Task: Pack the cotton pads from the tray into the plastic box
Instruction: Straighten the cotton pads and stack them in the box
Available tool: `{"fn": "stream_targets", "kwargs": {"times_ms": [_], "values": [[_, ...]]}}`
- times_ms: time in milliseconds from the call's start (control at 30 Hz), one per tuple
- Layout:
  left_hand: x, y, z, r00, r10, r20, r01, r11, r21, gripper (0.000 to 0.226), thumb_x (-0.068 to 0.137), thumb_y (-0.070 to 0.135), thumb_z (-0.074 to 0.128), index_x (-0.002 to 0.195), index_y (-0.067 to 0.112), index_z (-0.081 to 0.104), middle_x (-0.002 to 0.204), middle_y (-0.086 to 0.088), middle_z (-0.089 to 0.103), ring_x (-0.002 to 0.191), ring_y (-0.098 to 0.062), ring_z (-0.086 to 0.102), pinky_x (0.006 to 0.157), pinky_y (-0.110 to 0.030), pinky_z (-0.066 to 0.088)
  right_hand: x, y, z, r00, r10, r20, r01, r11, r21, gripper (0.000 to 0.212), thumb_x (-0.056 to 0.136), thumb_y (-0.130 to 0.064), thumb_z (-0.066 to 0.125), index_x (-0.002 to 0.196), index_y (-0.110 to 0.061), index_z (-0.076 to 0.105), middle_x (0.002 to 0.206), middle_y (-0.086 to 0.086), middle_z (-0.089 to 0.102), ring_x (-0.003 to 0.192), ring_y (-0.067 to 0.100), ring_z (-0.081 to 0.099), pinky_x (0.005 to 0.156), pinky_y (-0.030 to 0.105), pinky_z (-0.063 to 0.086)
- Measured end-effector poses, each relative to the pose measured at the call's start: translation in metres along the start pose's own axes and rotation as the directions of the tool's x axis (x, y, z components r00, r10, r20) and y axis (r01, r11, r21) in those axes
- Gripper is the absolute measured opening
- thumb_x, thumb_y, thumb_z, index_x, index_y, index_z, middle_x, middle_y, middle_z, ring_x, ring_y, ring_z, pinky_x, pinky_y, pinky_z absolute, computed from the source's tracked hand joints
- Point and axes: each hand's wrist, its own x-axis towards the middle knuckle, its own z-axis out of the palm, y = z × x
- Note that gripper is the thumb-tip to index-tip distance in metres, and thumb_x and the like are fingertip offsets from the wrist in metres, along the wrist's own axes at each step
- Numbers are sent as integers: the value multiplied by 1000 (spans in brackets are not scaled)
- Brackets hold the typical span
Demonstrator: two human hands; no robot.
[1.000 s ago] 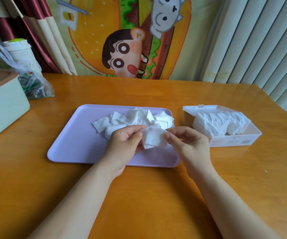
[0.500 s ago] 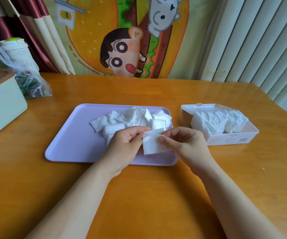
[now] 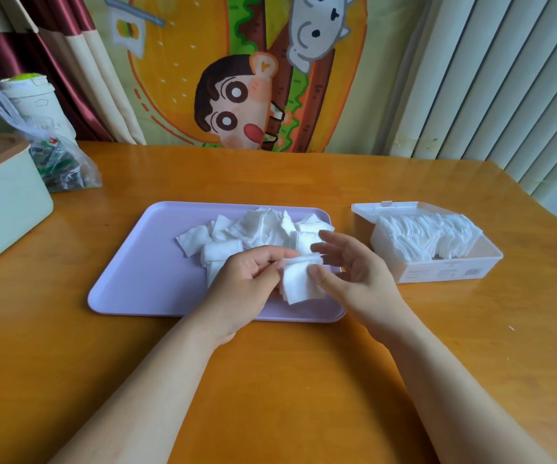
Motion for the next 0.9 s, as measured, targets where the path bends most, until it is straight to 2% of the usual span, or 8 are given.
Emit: {"fn": "stream_targets", "kwargs": {"times_ms": [133,333,467,533,600,667,800,900], "values": [[-2,0,-1,999,26,28,-25,999,-29,24,95,31,73,117,25,76,102,-11,78,97,-19,72,91,-31,57,-2,2,2,1000,-5,20,5,1000,-2,24,96,-10,76,118,-20,75,73,-8,64,69,10,58,66,24,48],[-3,-5,1,999,51,3,-51,993,103,28,99,15,69,121,33,73,104,1,80,106,-19,74,99,-34,58,-3,2,6,996,49,72,-49,999,-4,48,84,-31,90,127,-27,70,80,0,63,74,15,59,70,32,50],[-6,-1,-9,994,95,-59,-76,960,268,22,99,21,69,119,30,74,102,10,77,99,-8,72,91,-23,58,-4,-4,11,992,71,104,-61,993,-97,15,92,-26,82,91,-13,75,68,5,65,59,11,57,55,20,43],[-4,-1,-24,966,181,-185,-64,859,508,21,99,27,67,118,29,74,106,15,75,100,-4,69,87,-24,58,-4,-4,16,995,83,56,-78,993,-93,16,96,-22,79,91,-10,71,72,6,69,63,13,60,57,23,46],[-3,-3,-43,942,241,-235,32,631,775,24,98,30,65,122,27,72,117,13,71,107,-12,66,86,-32,57,-2,-4,19,995,99,6,-97,989,-107,14,98,-24,75,95,-12,68,78,5,70,68,15,61,62,30,48],[-3,-7,-58,950,202,-240,118,478,870,26,98,31,64,122,23,71,122,7,65,111,-20,61,84,-37,56,2,-4,21,992,124,-16,-124,976,-177,15,100,-28,72,97,-15,65,79,4,68,68,15,60,63,31,47],[-1,-15,-57,970,158,-183,61,570,819,17,95,31,67,109,23,72,112,8,61,101,-19,60,83,-40,57,10,-8,30,993,112,-42,-119,954,-274,13,100,-30,70,98,-19,65,82,2,69,71,16,63,64,29,49],[-1,-17,-46,979,168,-117,-7,598,802,15,96,31,65,108,28,71,111,14,59,101,-16,58,82,-40,56,15,-9,34,992,94,-79,-112,954,-278,11,99,-29,70,96,-21,63,82,7,71,74,28,69,67,42,55]]}}
